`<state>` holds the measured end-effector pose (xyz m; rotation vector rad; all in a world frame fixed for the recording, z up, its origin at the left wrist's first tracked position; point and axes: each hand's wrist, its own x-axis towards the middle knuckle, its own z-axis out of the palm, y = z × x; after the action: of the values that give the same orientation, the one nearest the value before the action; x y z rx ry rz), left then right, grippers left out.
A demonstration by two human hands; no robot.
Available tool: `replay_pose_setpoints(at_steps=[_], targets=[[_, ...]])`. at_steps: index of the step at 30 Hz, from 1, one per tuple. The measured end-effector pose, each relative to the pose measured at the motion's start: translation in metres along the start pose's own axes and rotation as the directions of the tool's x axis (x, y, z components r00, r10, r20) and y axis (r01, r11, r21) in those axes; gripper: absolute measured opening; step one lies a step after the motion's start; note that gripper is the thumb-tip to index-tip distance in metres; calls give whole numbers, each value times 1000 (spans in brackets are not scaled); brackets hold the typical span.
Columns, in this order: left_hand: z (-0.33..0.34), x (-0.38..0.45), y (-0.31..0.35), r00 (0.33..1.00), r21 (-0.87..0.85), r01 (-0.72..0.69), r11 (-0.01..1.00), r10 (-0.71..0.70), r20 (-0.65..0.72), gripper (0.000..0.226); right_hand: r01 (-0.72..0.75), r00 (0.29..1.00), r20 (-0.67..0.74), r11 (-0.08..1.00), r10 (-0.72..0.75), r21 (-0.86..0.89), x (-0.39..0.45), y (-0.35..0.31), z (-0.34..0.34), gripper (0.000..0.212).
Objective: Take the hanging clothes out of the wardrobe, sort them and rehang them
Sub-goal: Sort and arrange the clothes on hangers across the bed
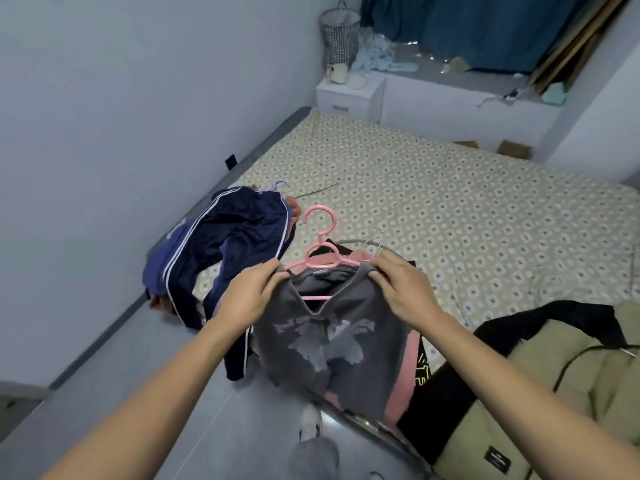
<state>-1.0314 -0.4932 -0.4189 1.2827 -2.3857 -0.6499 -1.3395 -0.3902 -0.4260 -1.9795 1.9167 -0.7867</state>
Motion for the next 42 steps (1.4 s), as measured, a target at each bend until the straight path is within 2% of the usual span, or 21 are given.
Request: replay_pose_setpoints(at_steps=[4, 7, 10, 13, 16, 20, 25, 27, 31, 33, 38, 42], targets=[[-22, -32, 29, 996, 32, -84, 996, 84, -3, 24, -1, 999, -48, 1000, 2, 20, -44, -27, -29, 13], [-32, -42, 52, 976, 77, -216, 973, 217, -1, 28, -88, 992, -92, 996, 90, 17, -84, -39, -50, 13], [-35, -48, 74, 939, 102, -343, 934, 343, 23, 22, -182, 969, -171, 983, 177, -17, -128, -54, -65, 14], [-30, -53, 90, 893, 8, -445, 896, 443, 81, 17, -273, 927, -267, 962, 262, -5, -174, -68, -70, 16], [-13, -56, 97, 822, -122, -518, 847, 532, 204, 29, -341, 888, -316, 940, 333, 31, -220, -82, -72, 11], [12, -67, 131, 734, -204, -592, 780, 626, 265, 31, -471, 801, -413, 882, 434, 14, -282, -101, -87, 14], [36, -86, 196, 632, -313, -643, 699, 715, 298, 20, -590, 690, -503, 807, 520, 24, -353, -115, -126, 17], [46, -91, 221, 601, -388, -634, 669, 742, 296, 3, -622, 652, -545, 783, 527, 13, -376, -115, -141, 18], [77, -90, 270, 579, -453, -606, 654, 753, 312, 17, -706, 569, -602, 708, 561, -7, -412, -85, -167, 19], [101, -80, 293, 568, -488, -575, 657, 750, 340, 22, -719, 551, -611, 695, 568, -3, -425, -62, -184, 17], [173, -42, 363, 587, -452, -576, 681, 729, 351, 15, -723, 543, -612, 690, 575, 7, -443, 23, -235, 13], [247, 5, 430, 612, -396, -577, 715, 699, 370, 6, -745, 524, -608, 667, 597, 13, -449, 123, -278, 9]])
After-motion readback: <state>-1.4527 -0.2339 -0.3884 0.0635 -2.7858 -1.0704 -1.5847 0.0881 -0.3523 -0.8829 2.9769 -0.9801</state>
